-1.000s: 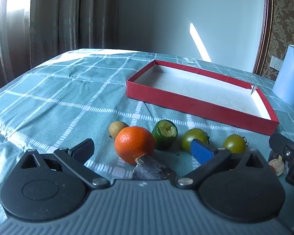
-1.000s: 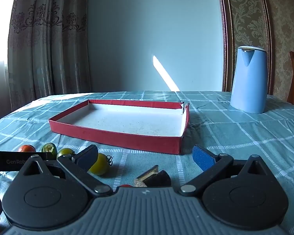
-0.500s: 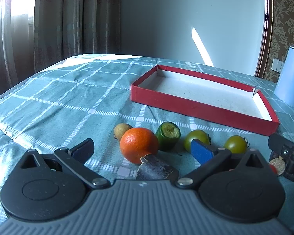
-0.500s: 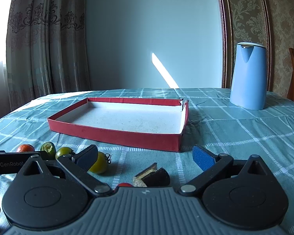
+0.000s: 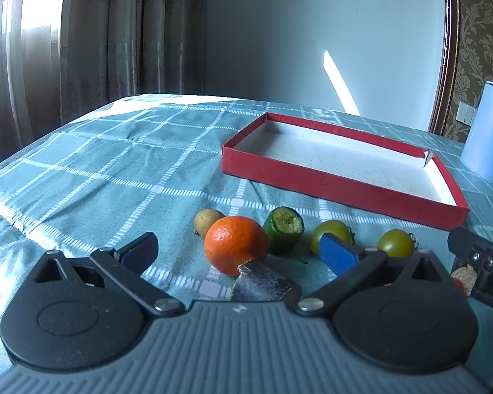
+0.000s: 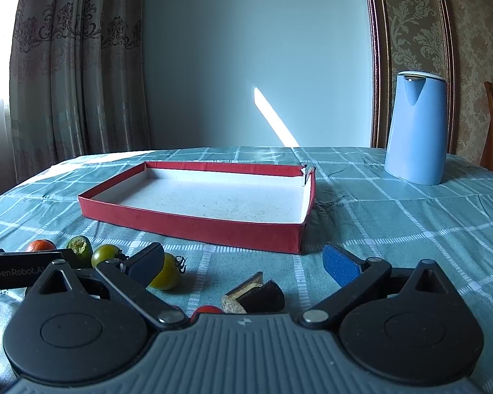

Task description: Organize fruits

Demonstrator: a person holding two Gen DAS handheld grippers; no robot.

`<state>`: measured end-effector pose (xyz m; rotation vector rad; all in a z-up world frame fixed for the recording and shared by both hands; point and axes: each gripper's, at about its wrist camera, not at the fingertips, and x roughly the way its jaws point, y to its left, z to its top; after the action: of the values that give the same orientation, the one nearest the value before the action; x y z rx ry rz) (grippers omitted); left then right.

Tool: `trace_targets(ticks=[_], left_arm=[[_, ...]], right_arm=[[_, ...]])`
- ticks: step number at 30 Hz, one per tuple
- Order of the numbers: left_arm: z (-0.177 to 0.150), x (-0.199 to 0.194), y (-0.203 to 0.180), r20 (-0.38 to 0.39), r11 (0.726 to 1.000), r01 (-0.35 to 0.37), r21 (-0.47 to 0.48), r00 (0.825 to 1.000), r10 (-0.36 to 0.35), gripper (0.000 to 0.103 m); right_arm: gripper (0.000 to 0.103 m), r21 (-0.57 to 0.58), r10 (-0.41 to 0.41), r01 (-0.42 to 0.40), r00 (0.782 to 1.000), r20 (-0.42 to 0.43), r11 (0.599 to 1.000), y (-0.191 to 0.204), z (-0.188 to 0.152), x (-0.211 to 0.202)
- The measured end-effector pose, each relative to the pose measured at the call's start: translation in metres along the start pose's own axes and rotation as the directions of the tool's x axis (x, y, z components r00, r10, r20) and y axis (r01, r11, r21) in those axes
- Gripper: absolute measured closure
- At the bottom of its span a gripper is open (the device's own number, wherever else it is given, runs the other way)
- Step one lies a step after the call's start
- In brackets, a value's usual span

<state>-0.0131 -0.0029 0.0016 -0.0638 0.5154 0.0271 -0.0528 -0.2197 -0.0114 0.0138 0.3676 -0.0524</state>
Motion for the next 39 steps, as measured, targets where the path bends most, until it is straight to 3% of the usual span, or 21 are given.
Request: trace_targets(ticks=[39], left_arm=[[-0.0018, 0.0003, 0.0012, 0.000, 1.000, 0.006, -0.004, 1.000, -0.006, 0.000]], right_arm=[[0.000, 0.006, 0.003, -0.003, 1.000, 0.010, 1.000, -0.0006, 0.0002, -0.0018]])
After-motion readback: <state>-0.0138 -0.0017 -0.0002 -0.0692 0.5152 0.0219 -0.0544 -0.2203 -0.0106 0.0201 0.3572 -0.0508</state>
